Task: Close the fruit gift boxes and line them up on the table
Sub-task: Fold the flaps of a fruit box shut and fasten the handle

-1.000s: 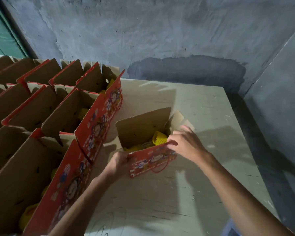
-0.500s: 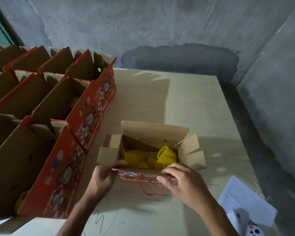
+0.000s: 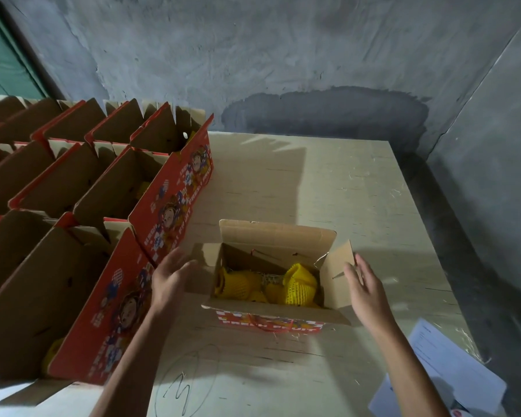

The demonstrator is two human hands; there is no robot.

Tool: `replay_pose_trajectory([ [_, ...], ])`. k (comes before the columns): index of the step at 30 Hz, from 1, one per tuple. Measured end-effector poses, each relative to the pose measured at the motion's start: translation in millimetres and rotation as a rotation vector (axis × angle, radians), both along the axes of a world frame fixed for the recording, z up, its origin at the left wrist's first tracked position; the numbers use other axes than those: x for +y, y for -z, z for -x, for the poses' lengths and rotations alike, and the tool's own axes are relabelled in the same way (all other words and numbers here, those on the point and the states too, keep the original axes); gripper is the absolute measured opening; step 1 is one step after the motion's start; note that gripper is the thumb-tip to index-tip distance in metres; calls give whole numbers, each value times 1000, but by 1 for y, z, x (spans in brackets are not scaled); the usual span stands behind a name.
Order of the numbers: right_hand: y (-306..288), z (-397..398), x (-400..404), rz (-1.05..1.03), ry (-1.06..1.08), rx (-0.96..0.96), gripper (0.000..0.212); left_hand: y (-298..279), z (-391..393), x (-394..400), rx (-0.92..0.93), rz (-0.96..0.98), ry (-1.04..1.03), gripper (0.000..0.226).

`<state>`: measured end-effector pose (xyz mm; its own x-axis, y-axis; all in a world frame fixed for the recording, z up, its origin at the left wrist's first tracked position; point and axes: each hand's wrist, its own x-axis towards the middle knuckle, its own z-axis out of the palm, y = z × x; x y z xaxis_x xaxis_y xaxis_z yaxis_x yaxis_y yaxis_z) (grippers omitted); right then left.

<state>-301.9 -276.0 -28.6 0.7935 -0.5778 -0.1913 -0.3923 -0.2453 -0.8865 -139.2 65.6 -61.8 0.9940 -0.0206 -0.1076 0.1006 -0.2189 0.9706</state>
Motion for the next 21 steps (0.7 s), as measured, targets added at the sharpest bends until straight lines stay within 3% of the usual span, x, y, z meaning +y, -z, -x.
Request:
replay_pose_trajectory([
  [4, 4, -3, 2, -109, -49, -120, 41, -5, -6, -2, -57, 113, -58, 41],
  [7, 10, -9, 10, -156, -112, -172, 41, -3, -12, -5, -19, 235, -84, 31],
  [13, 22, -27, 6, -118, -202, -146, 38, -5, -20, -18, 140, 541, 163, 33],
  [17, 28, -40, 7, -38, -288, -75, 36, -1, -12, -49, 94, 360, 347, 45],
  [21, 44, -42, 13, 210, -354, -66, 51, -2, -13, -58, 42, 196, 470, 67],
])
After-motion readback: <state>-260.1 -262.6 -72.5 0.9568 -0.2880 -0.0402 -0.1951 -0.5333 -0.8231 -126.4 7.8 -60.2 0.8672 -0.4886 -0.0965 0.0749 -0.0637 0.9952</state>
